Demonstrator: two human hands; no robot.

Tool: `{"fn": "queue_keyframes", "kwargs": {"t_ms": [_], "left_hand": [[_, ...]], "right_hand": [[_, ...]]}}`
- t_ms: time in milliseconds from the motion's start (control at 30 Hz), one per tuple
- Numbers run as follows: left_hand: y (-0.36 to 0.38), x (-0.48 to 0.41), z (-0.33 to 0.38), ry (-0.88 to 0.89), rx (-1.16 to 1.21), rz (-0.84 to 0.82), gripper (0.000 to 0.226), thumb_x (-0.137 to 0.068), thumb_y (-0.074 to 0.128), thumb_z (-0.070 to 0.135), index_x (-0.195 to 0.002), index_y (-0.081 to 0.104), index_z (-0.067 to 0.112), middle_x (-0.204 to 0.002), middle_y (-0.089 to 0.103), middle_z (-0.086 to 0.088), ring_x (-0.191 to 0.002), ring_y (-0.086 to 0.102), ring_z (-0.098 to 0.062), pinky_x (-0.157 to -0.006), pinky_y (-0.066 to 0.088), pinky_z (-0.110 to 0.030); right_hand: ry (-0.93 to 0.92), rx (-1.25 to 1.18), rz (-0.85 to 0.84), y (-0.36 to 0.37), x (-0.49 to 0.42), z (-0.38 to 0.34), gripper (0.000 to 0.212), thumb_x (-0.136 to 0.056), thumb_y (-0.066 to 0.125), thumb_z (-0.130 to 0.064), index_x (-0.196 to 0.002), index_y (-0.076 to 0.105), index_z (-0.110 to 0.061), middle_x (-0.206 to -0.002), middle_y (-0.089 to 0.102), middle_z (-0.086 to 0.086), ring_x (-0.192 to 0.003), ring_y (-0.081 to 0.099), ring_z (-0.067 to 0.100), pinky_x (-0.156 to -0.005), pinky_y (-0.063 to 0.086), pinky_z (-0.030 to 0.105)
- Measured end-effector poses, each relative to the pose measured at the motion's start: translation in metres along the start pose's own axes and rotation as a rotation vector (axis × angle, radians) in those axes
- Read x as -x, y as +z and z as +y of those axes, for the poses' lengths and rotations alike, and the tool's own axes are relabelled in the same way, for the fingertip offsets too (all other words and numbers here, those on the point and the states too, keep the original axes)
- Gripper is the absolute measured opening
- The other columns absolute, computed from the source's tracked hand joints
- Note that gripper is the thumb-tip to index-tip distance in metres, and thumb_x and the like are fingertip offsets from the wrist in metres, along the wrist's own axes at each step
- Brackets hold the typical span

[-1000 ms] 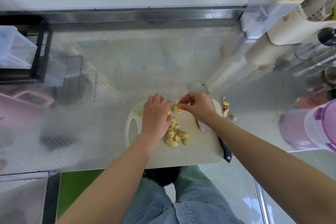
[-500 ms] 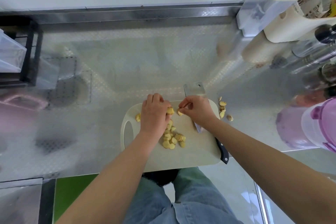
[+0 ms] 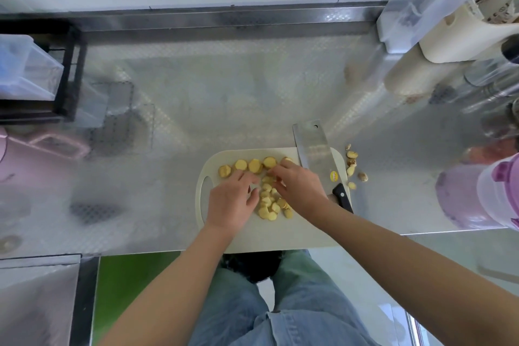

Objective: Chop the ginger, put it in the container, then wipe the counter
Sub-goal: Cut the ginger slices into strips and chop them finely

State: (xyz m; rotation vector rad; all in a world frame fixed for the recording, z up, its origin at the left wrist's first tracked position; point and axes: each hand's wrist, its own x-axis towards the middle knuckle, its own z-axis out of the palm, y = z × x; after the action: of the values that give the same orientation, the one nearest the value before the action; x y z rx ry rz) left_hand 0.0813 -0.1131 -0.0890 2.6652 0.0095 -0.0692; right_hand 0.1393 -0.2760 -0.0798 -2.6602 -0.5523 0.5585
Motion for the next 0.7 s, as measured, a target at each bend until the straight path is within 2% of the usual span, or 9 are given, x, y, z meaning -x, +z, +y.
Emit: {"fn": "queue_keyframes", "kwargs": {"t_ms": [67,133,233,300,467,533,600,700], "left_hand": [[0.001,0.004,-0.001,-0.020,0.013,-0.032,0.009,-0.082,0.069,0.024,-0.090,0.065,0.023,-0.081,0.060,0.006,-0.059,0.057,-0.016,-0.048,0.040,-0.024],[0.001,0.005,0.001,-0.024,0.028,-0.040,0.008,-0.083,0.068,0.024,-0.091,0.066,0.023,-0.083,0.061,0.006,-0.059,0.055,-0.015,-0.049,0.038,-0.023],[0.000,0.001,0.007,-0.009,0.027,-0.039,0.010,-0.085,0.068,0.025,-0.095,0.068,0.022,-0.087,0.063,0.005,-0.058,0.055,-0.014,-0.051,0.035,-0.022],[0.000,-0.002,0.011,0.010,0.032,-0.069,0.013,-0.087,0.065,0.027,-0.099,0.069,0.023,-0.091,0.062,0.006,-0.064,0.057,-0.014,-0.054,0.036,-0.022],[-0.002,-0.003,0.009,0.084,0.092,-0.142,0.011,-0.086,0.065,0.028,-0.096,0.068,0.024,-0.088,0.061,0.007,-0.064,0.052,-0.011,-0.057,0.043,-0.025],[-0.005,-0.001,0.006,0.075,0.107,-0.215,0.014,-0.085,0.064,0.032,-0.098,0.066,0.025,-0.090,0.061,0.009,-0.065,0.049,-0.008,-0.061,0.044,-0.027],[-0.007,0.003,0.003,0.071,0.085,-0.283,0.020,-0.085,0.064,0.035,-0.103,0.063,0.026,-0.091,0.060,0.011,-0.068,0.048,-0.008,-0.061,0.036,-0.025],[-0.007,0.008,0.003,0.060,0.091,-0.283,0.021,-0.086,0.064,0.035,-0.105,0.063,0.026,-0.094,0.058,0.010,-0.070,0.047,-0.006,-0.062,0.033,-0.023]], "right_hand": [[0.001,0.006,-0.001,0.000,-0.001,-0.002,0.021,-0.093,0.054,-0.024,-0.113,0.061,-0.020,-0.110,0.055,0.000,-0.089,0.060,0.026,-0.069,0.047,0.034],[0.002,-0.045,0.019,-0.002,-0.002,0.000,0.014,-0.089,0.059,-0.022,-0.102,0.062,-0.017,-0.104,0.055,0.000,-0.082,0.058,0.024,-0.067,0.047,0.034],[0.065,-0.284,0.116,-0.007,-0.003,0.009,0.008,-0.080,0.070,-0.016,-0.085,0.063,-0.017,-0.085,0.062,-0.006,-0.066,0.053,0.013,-0.066,0.050,0.033],[0.135,-0.402,0.122,-0.015,-0.003,0.016,0.011,-0.077,0.074,-0.015,-0.081,0.065,-0.018,-0.076,0.064,-0.009,-0.061,0.053,0.007,-0.064,0.049,0.027],[0.107,-0.452,-0.266,-0.034,0.003,0.029,0.013,-0.075,0.078,-0.012,-0.085,0.069,-0.014,-0.070,0.064,-0.008,-0.054,0.052,-0.007,-0.061,0.043,0.010],[0.085,-0.424,-0.351,-0.035,0.006,0.027,0.015,-0.076,0.078,-0.014,-0.088,0.068,-0.018,-0.070,0.063,-0.008,-0.055,0.052,-0.007,-0.062,0.044,0.013],[0.072,-0.346,-0.397,-0.033,0.010,0.022,0.016,-0.078,0.076,-0.015,-0.089,0.067,-0.021,-0.072,0.062,-0.009,-0.062,0.054,-0.001,-0.065,0.046,0.020],[0.042,-0.208,-0.335,-0.026,0.017,0.016,0.016,-0.079,0.072,-0.015,-0.092,0.065,-0.020,-0.078,0.061,-0.006,-0.070,0.055,0.011,-0.069,0.047,0.026]]}}
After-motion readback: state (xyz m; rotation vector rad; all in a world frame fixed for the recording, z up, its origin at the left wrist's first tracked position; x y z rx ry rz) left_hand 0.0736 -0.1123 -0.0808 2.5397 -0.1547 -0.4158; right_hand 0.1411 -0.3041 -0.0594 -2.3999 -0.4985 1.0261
